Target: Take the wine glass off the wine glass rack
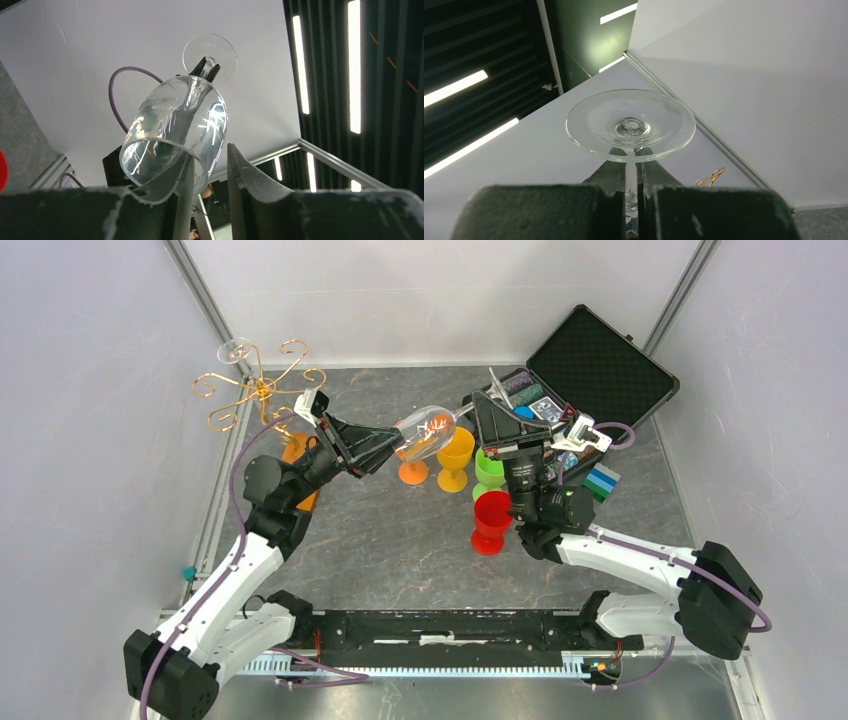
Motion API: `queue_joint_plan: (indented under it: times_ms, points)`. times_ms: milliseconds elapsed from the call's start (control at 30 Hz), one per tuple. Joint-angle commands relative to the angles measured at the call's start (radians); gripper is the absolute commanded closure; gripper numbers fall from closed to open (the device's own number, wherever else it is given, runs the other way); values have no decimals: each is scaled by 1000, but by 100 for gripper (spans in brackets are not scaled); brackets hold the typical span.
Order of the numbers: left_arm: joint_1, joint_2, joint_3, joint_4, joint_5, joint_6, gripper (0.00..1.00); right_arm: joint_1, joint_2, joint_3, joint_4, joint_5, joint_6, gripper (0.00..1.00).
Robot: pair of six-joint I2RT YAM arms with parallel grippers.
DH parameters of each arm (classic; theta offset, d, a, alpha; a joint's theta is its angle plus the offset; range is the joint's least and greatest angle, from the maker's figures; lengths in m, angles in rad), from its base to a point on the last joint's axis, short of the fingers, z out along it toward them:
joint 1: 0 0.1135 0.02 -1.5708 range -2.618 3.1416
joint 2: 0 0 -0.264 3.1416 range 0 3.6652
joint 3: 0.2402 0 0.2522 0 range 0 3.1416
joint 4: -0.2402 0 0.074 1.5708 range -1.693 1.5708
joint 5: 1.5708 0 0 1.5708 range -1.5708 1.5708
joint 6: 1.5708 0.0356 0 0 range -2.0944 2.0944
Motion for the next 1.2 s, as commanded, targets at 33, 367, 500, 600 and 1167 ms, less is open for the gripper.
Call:
queue_joint_plan:
  times_ms: [33, 367, 500, 600, 1167]
  points:
    - [-20, 19, -5, 168, -31, -134, 70, 2, 18, 18, 27, -18, 1, 100]
    - [-28, 28, 3, 161, -34, -108, 98, 1, 30, 12, 28, -13, -11, 100]
    - [-27, 30, 17, 149, -35, -70, 98, 1, 22, 7, 23, -9, -12, 100]
    - [-27, 26, 37, 116, -37, -32, 98, 1, 15, 3, 18, -5, -16, 100]
    - [-33, 11, 110, -149, -25, 234, 62, 2, -27, 55, -278, 103, 40, 100]
